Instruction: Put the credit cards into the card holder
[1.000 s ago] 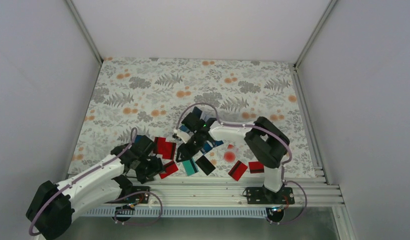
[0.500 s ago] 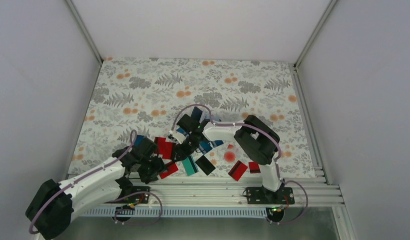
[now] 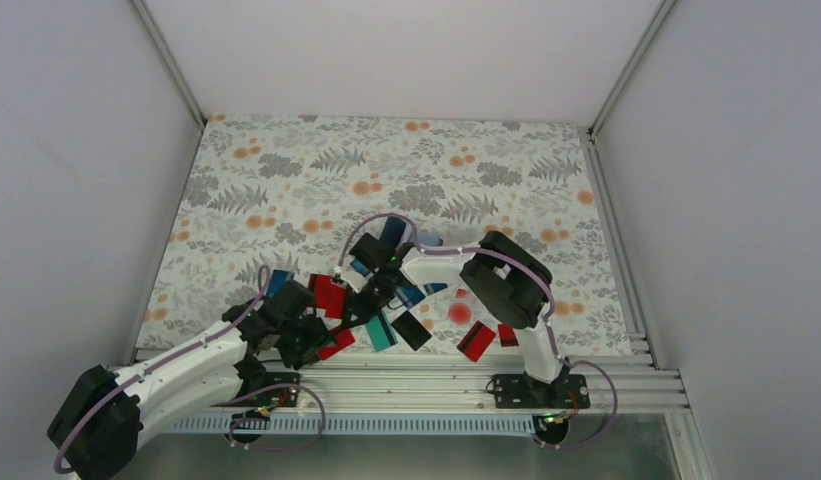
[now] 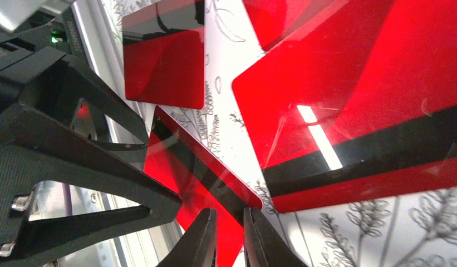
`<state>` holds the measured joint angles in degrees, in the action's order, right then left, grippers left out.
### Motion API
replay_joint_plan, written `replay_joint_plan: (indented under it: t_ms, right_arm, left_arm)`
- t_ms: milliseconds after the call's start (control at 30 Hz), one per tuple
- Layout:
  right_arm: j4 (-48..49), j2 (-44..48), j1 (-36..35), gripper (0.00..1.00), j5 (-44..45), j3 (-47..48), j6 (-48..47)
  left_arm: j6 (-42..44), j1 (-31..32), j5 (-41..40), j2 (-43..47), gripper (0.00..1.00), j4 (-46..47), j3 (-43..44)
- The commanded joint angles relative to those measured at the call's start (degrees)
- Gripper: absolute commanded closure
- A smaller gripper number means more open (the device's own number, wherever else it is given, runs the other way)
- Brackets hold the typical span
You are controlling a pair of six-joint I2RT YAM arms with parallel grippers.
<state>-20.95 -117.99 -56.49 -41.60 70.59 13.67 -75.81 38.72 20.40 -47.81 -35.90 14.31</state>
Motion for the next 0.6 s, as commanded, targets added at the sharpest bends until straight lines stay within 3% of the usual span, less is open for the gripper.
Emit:
replay_joint_plan:
  t_ms: [0, 367, 567]
  right_arm:
    - [-1.4, -3.4, -1.4, 0.86, 1.3, -0.2, -0.7]
    - [-1.9, -4.4, -1.7, 0.88, 1.6, -0.2, -0.7]
    - [-2.2, -4.4, -1.7, 0.89, 2.6, -0.1, -0.4]
  left_arm:
    - [-0.9, 0.4, -1.0, 1.0, 0.43, 6.0, -2.2]
    - [-1.7, 0.8, -2.8, 5.1, 0.63, 5.5, -1.3]
    - [-2.7, 1.2, -4.5, 9.0, 0.68, 2.6, 0.6]
